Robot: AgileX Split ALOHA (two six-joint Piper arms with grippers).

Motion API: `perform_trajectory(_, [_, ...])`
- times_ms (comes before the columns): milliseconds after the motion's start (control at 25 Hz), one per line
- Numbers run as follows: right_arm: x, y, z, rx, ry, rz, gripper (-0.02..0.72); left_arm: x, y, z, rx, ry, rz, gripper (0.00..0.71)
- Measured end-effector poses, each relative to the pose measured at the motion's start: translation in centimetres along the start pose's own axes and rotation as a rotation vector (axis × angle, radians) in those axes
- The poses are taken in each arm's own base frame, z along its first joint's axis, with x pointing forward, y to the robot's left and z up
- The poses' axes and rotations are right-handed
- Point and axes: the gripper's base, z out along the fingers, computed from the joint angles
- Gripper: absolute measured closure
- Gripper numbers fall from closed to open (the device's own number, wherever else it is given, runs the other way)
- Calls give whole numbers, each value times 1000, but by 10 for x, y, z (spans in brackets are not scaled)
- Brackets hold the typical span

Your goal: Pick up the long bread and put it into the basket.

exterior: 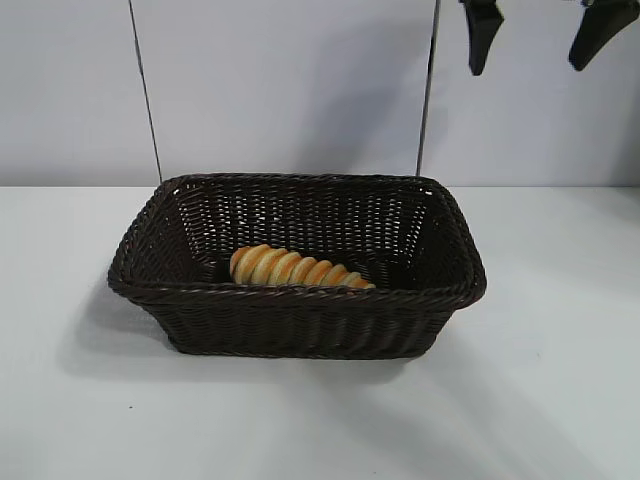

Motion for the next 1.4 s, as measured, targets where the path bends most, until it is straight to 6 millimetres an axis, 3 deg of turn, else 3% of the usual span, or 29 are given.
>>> perform_trajectory(200, [1, -3, -35, -24, -62, 15, 9, 0, 0, 0, 0, 0, 0, 15])
perform_trajectory(320, [7, -10, -72, -3, -132, 16, 9, 0, 0, 0, 0, 0, 0, 15])
perform_trajectory(440, [26, -21, -115, 46, -192, 12, 9, 0, 0, 0, 0, 0, 0, 15])
perform_trajectory(560, [55, -32, -159, 87, -248, 12, 9, 0, 0, 0, 0, 0, 0, 15])
perform_trajectory(840, [139, -56, -230, 188, -360, 80, 9, 0, 0, 0, 0, 0, 0, 15])
perform_trajectory(1120, [230, -70, -278, 195, -501, 145, 9, 0, 0, 0, 0, 0, 1, 15])
perform_trajectory(1400, [322, -76, -303, 147, -668, 190, 9, 0, 0, 0, 0, 0, 2, 15])
